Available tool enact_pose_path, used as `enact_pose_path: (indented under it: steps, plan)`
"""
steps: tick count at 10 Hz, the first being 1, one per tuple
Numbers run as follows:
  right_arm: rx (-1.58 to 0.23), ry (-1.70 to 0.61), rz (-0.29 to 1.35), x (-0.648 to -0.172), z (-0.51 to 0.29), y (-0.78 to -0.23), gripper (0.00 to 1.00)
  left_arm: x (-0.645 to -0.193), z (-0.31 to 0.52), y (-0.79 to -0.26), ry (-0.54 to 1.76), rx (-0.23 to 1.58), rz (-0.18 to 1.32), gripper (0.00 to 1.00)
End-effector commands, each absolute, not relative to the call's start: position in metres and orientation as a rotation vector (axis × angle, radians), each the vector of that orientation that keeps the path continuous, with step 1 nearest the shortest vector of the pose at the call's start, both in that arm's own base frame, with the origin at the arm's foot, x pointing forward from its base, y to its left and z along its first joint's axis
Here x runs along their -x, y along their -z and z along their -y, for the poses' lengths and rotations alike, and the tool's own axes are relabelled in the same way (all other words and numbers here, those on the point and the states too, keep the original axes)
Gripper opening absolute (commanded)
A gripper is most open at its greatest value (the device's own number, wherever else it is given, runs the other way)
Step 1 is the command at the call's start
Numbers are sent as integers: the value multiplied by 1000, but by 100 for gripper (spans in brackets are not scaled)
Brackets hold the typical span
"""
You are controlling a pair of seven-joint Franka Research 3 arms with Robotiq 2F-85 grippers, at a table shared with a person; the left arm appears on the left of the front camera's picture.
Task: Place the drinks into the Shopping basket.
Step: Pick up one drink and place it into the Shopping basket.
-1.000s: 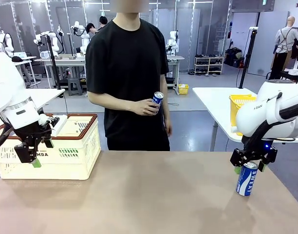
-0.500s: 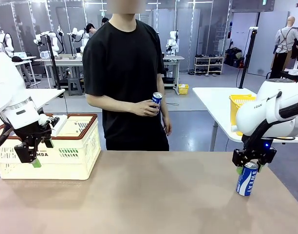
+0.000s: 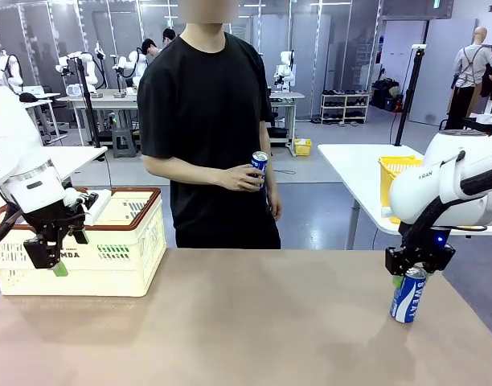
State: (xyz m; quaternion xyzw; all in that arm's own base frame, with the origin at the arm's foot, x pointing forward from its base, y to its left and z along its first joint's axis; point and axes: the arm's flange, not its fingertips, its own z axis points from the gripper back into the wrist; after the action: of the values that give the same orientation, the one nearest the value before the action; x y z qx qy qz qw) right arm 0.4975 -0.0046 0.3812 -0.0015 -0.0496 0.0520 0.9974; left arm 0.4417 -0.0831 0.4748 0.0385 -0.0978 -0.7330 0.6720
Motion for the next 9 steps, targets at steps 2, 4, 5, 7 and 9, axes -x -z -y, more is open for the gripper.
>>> enact_pose_path:
  steps: [2, 4, 5, 7, 9]
  plan:
    - [5, -104, 153, -485, -27, -410, 24, -442, 84, -477, 1647, -98, 216, 100]
    - [22, -223, 188, -477, -69, -430, 24, -442, 84, -477, 1647, -98, 216, 100]
    - [24, -278, 197, -473, -93, -442, 24, -442, 84, -477, 1647, -98, 216, 100]
    - [27, -408, 208, -464, -140, -467, 24, -442, 84, -477, 1647, -98, 216, 100]
    - [17, -495, 189, -454, -179, -480, 24, -442, 84, -477, 1647, -98, 216, 100]
